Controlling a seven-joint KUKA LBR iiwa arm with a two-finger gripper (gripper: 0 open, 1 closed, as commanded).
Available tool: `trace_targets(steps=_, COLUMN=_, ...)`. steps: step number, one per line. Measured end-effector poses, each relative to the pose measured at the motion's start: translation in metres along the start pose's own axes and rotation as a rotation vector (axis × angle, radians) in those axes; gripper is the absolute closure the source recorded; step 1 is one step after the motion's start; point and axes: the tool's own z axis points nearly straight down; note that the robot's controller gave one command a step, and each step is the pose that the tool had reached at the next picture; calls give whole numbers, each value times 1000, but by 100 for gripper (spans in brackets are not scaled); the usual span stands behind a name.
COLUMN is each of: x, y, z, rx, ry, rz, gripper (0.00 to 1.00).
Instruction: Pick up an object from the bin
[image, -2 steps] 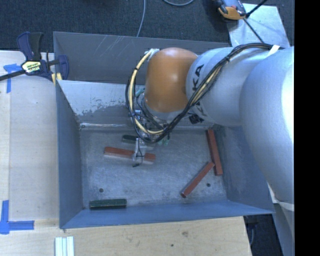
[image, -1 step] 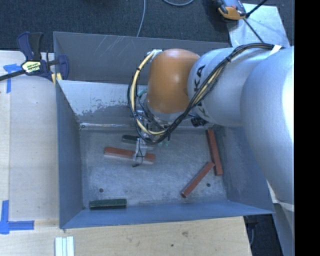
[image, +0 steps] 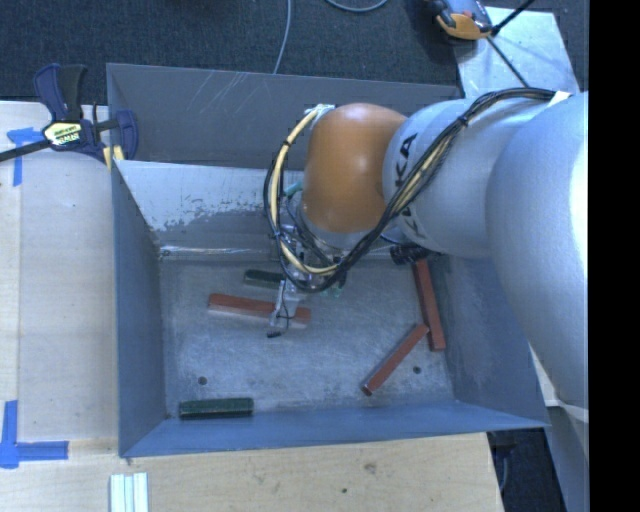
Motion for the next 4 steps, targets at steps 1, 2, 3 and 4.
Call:
trace_targets(steps=1, x=2, y=-9, z=50, rx=1, ry=3, rz=-13, gripper=0)
trace_targets(steps=2, x=9, y=5, z=47, rx=0, ry=1, rz=32, gripper=100)
trace_targets(steps=3, x=9, y=5, z=47, rx=0, ry=1, rz=32, gripper=100)
trace_targets(steps=4, x=7, y=5, z=-2, rx=-3, ry=-6, rz=33, gripper=100)
